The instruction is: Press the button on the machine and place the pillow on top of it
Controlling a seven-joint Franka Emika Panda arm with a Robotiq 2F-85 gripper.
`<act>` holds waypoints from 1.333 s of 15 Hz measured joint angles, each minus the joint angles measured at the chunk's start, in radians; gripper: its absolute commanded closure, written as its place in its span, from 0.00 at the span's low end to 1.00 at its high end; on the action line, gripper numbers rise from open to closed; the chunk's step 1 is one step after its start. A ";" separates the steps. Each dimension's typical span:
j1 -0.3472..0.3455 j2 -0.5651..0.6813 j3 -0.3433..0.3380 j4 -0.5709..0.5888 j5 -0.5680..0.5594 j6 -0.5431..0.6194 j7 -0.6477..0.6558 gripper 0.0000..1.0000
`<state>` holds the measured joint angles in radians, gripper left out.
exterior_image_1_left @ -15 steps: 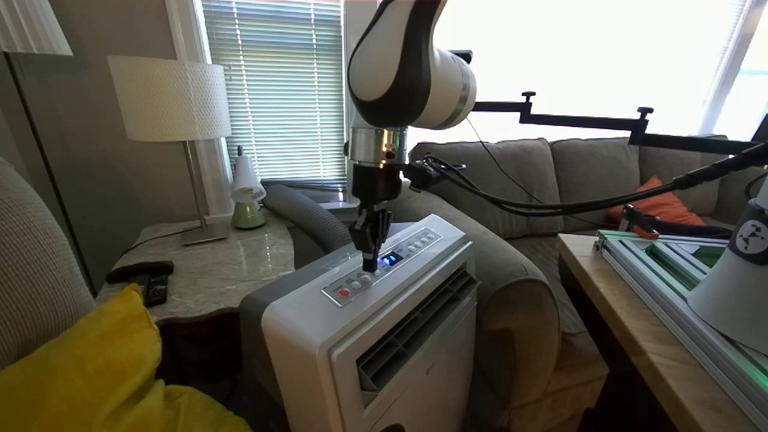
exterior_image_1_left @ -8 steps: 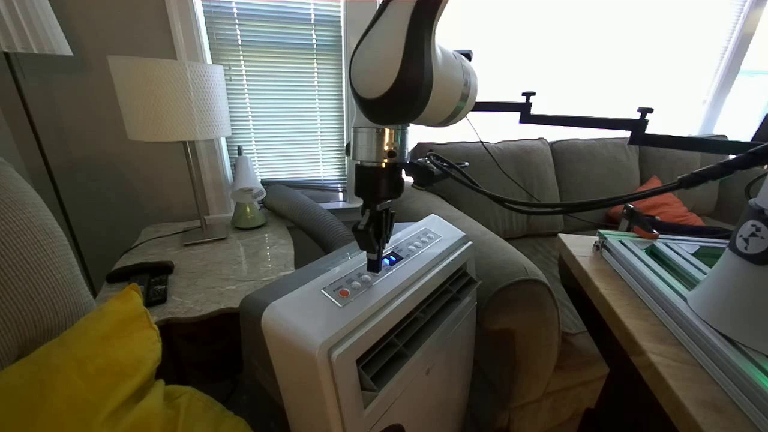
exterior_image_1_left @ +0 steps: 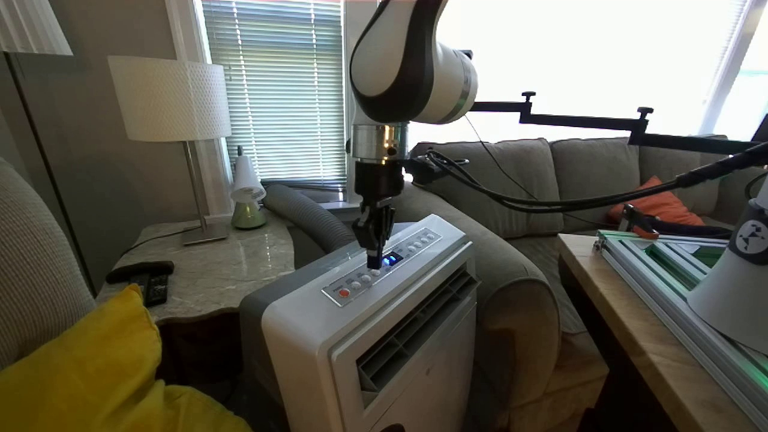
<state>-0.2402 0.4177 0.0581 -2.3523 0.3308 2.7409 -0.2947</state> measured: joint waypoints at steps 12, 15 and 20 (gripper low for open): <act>0.099 -0.332 -0.129 -0.152 -0.137 -0.095 0.272 0.74; 0.100 -0.401 -0.135 -0.191 -0.142 -0.117 0.314 0.60; 0.100 -0.471 -0.144 -0.230 -0.158 -0.128 0.358 0.26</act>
<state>-0.1400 -0.0529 -0.0856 -2.5823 0.1732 2.6128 0.0632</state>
